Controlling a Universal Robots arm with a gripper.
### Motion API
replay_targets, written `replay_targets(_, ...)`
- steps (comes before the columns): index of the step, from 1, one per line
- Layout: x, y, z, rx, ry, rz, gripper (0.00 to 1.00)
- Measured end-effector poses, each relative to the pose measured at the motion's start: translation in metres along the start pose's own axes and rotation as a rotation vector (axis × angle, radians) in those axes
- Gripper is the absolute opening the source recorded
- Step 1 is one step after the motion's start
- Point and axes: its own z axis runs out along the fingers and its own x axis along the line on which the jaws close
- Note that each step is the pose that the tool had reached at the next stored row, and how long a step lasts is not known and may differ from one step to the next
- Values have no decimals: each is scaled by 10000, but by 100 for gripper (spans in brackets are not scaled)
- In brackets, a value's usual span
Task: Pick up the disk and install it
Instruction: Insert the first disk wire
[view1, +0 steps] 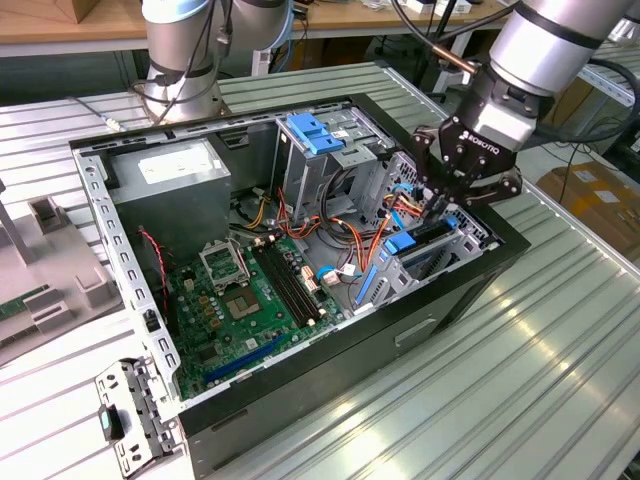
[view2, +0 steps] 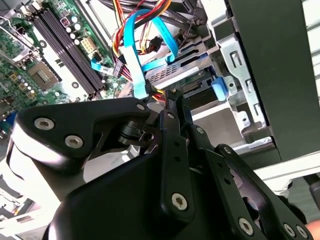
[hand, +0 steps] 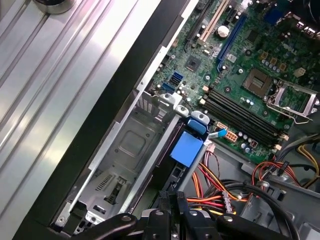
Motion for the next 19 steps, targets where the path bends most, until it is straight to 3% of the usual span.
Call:
replay_targets(8,-21,34,15,38,-66,752,16)
replay_targets(19,-20,34,31,149,-257,2918,16)
